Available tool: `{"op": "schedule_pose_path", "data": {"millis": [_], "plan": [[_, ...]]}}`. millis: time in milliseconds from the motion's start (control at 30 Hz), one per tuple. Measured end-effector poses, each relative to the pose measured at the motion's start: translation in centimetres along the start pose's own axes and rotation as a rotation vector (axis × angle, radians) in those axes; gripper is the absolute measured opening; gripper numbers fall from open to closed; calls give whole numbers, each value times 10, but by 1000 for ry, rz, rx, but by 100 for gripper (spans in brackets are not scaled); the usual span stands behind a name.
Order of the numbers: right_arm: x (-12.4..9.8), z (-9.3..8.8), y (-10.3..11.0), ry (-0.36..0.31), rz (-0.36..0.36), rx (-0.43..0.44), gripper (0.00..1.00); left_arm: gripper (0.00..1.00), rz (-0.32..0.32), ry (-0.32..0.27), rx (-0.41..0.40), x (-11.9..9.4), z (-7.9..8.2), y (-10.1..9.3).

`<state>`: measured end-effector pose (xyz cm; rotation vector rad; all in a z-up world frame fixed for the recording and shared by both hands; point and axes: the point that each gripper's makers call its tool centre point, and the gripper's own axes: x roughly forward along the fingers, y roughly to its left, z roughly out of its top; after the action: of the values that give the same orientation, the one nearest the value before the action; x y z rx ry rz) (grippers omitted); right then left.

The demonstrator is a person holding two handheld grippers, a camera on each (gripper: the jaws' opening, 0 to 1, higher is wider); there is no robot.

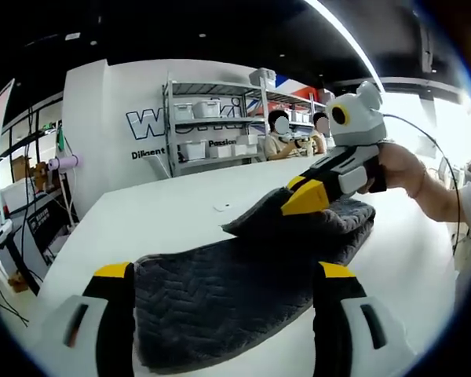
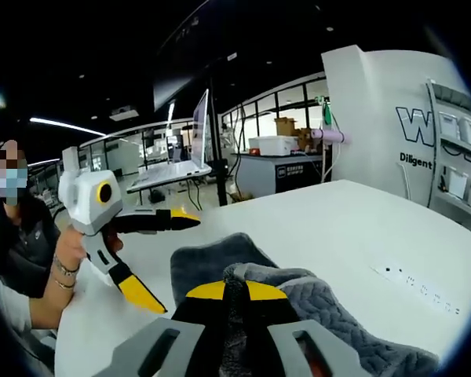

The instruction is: Fold the towel on the table until its edges align and the towel forms a compact rectangular stack.

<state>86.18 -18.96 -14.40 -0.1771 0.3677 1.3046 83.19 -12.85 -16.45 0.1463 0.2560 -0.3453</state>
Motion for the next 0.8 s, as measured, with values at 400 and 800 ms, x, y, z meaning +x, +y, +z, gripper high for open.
{"op": "schedule_pose_path", "data": {"millis": [400, 800], "plan": [[20, 22, 11, -8, 13, -6, 7, 99, -42, -14, -5, -1, 4, -10], [49, 37, 41, -22, 77, 2, 7, 100, -53, -51, -19, -11, 12, -8]]}}
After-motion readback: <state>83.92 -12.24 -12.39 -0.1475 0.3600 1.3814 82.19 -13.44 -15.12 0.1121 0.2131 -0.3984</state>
